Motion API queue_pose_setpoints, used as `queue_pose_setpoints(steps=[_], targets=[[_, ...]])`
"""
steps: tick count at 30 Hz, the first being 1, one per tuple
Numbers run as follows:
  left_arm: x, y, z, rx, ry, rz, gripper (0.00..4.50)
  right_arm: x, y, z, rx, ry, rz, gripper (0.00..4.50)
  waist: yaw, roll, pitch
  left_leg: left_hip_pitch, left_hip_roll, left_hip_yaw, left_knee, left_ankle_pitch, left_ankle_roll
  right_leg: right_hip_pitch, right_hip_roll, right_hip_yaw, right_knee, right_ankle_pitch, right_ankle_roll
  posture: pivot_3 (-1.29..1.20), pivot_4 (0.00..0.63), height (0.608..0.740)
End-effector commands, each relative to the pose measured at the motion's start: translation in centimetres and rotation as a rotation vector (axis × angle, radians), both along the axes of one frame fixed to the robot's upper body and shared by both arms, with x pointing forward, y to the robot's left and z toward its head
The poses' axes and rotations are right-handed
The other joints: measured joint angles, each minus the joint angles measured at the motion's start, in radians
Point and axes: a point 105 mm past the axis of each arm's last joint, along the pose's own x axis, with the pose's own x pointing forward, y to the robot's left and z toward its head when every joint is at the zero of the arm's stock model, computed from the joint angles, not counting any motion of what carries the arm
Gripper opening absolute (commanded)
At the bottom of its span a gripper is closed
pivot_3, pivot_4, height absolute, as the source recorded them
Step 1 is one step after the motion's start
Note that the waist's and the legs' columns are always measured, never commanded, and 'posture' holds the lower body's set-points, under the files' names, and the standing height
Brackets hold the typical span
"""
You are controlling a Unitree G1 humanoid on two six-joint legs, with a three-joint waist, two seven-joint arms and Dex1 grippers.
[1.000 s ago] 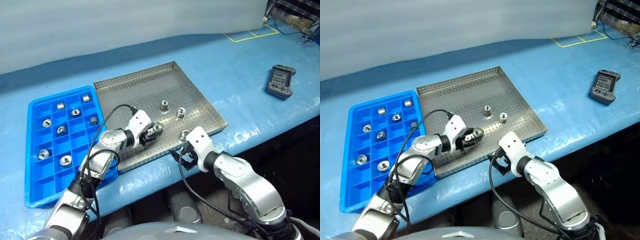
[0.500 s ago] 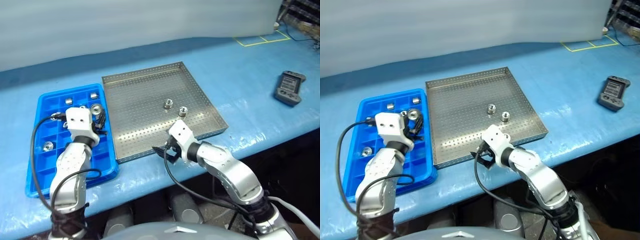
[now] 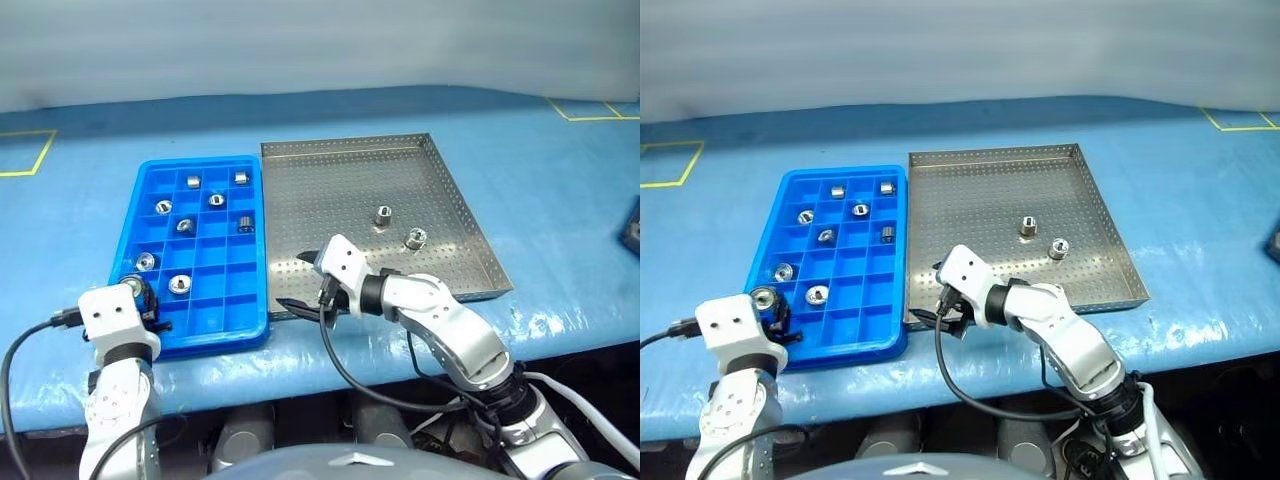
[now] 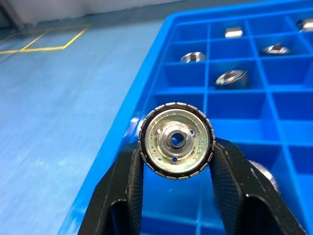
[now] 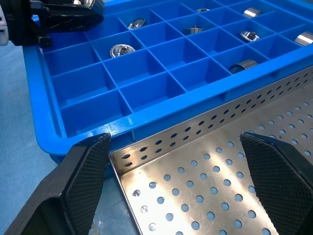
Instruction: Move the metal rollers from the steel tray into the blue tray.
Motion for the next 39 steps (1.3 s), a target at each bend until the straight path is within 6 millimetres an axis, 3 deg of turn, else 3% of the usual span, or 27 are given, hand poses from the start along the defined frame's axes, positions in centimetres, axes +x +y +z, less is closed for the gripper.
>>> queue_pose_setpoints(steps=[1, 5, 10, 18, 19, 21, 25, 31, 39], targets=[[-1.0, -0.3, 0.6, 0.009, -0.003, 0.034, 1.65, -0.2, 0.4, 1.0, 0.024, -0.042, 0.028, 4.5, 0.001, 0.0, 0.0, 0.0, 0.0, 0.0, 0.0, 0.0, 0.0, 0.0, 0.0, 0.0, 0.0, 0.0, 0.0, 0.11, 0.15, 0.74], [-2.2, -0.7, -0.6, -0.029, 0.054, 0.069, 1.65, -0.1, 0.2, 0.9, 0.021, -0.039, 0.015, 4.5, -0.001, 0.001, 0.0, 0.0, 0.0, 0.0, 0.0, 0.0, 0.0, 0.0, 0.0, 0.0, 0.0, 0.0, 0.0, 0.11, 0.15, 0.74], [-2.7, -1.1, -0.7, -0.034, 0.067, 0.113, 1.65, 0.0, 0.1, 0.7, 0.018, -0.037, 0.003, 4.5, -0.001, 0.001, 0.0, 0.0, 0.0, -0.001, 0.001, 0.0, 0.0, 0.0, 0.0, -0.001, 0.001, -0.001, 0.0, 0.11, 0.15, 0.74], [-1.2, -1.8, 0.7, -0.032, -0.004, 0.073, 4.34, 0.2, 0.1, 0.6, 0.021, -0.036, -0.02, 4.5, -0.003, 0.001, 0.0, -0.001, 0.0, -0.001, 0.001, 0.0, 0.0, 0.0, 0.0, -0.002, 0.001, -0.001, 0.0, 0.09, 0.15, 0.74], [-0.7, -2.0, 1.2, -0.024, -0.025, 0.048, 4.47, 0.3, 0.0, 0.7, 0.022, -0.04, -0.031, 4.5, -0.003, 0.001, 0.0, -0.001, 0.0, -0.001, 0.001, 0.0, 0.0, 0.0, 0.0, -0.002, 0.001, -0.001, 0.0, 0.08, 0.15, 0.74], [0.5, -2.7, 2.1, -0.013, -0.071, -0.029, 4.47, 0.8, -0.3, 1.0, 0.046, -0.046, -0.083, 4.5, 0.0, 0.001, 0.0, -0.001, 0.0, -0.002, 0.002, 0.0, 0.0, 0.0, 0.0, -0.002, 0.002, -0.001, 0.0, 0.06, 0.15, 0.74], [3.8, -5.6, 4.6, 0.018, -0.183, -0.29, 4.47, 4.0, -2.8, 2.1, 0.116, -0.089, -0.373, 4.5, -0.008, 0.002, 0.0, -0.002, 0.0, -0.004, 0.004, 0.001, -0.002, 0.0, 0.0, -0.004, 0.004, -0.001, -0.001, 0.0, 0.15, 0.74], [5.9, -9.6, 5.9, 0.027, -0.243, -0.595, 4.47, 7.3, -6.9, 1.6, 0.045, -0.151, -0.801, 4.5, -0.04, 0.003, -0.001, -0.001, 0.0, -0.001, 0.002, 0.001, -0.002, -0.001, 0.0, -0.001, 0.004, 0.0, -0.001, -0.08, 0.15, 0.74], [6.3, -13.5, 6.1, -0.049, -0.252, -0.916, 4.47, 10.2, -6.2, 0.6, 0.032, -0.109, -1.025, 4.5, -0.083, 0.004, -0.001, -0.003, 0.001, 0.0, 0.001, 0.001, -0.002, -0.004, 0.001, 0.0, 0.005, 0.0, -0.002, -0.13, 0.15, 0.74]])
